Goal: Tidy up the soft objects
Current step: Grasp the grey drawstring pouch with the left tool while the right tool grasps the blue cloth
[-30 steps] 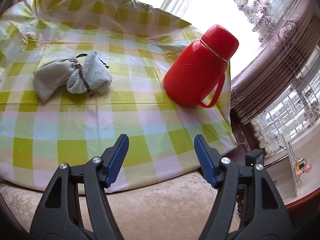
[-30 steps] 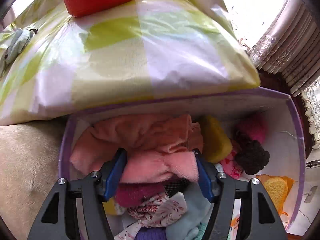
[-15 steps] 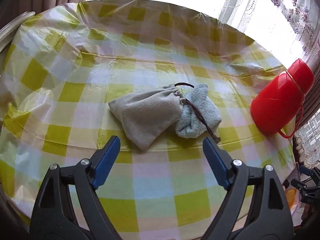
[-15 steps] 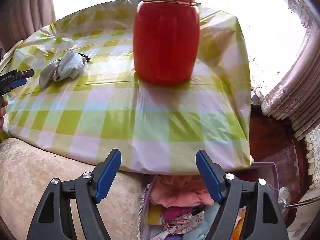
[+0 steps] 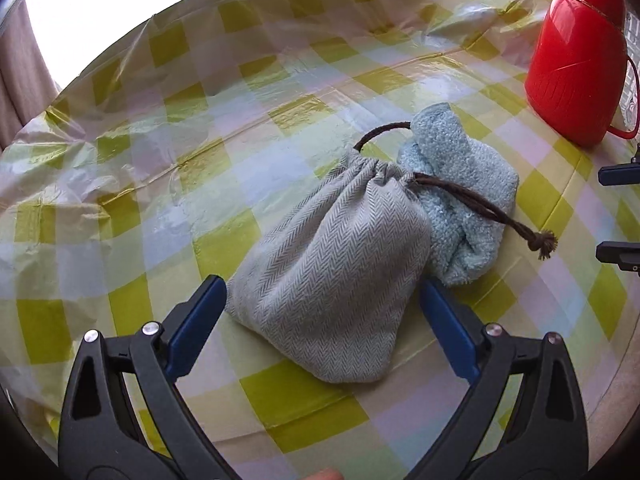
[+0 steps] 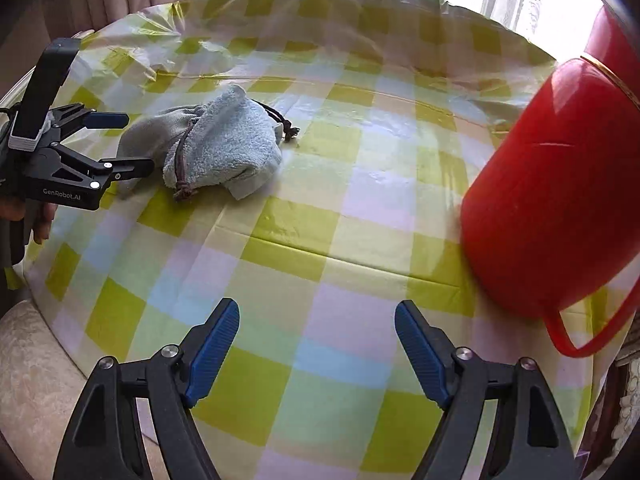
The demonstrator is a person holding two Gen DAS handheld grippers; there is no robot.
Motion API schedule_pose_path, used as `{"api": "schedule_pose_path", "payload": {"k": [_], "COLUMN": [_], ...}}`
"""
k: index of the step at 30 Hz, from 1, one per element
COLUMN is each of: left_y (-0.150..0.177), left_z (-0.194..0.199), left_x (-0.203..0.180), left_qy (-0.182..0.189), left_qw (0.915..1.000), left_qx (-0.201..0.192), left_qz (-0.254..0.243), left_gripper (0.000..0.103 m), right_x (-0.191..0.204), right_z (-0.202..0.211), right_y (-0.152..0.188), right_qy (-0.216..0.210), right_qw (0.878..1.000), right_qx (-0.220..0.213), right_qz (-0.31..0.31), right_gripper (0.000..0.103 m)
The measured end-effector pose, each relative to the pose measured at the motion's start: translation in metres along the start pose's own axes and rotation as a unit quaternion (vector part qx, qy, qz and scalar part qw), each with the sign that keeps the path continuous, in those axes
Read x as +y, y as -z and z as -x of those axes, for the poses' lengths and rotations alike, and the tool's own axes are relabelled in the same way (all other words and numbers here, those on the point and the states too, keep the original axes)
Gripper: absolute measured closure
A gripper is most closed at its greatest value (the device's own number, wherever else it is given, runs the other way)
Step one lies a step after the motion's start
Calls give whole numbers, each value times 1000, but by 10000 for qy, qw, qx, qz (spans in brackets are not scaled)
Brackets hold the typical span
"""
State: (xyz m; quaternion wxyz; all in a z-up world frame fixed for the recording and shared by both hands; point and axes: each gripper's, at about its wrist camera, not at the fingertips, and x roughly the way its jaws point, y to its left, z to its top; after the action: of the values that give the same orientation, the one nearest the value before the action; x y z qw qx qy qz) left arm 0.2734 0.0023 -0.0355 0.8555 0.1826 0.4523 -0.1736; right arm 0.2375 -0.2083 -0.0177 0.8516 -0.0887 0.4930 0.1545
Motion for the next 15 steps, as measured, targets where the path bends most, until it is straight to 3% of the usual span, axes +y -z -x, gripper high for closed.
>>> {"api": "schedule_pose_path", "payload": {"k": [5,7,8,15], "left_y": [-11,-13,-14,-6], "left_z": [-22,-26,-27,-15], "left_x": [1,5,9,27], "left_qy": [148,401,567,939], "left_qw": [9996,9992,9982,9903], "left_qx": [74,26,13,-126], "left_qz": [-231,-24,169,1016], "left_gripper": [6,15,25,48], "right_x": [20,27,30,45], "right_z": [-19,-23,-25,-37], "right_y": [-25,-32,-36,-62], "right_qy": [-83,-128,-162,-315], "right_qw": [9991,9984,9979,9963], "right_qx": [-131,-169,-210,-397], "right_qz": [388,531,589,696], "right_gripper": [22,21,20,19]}}
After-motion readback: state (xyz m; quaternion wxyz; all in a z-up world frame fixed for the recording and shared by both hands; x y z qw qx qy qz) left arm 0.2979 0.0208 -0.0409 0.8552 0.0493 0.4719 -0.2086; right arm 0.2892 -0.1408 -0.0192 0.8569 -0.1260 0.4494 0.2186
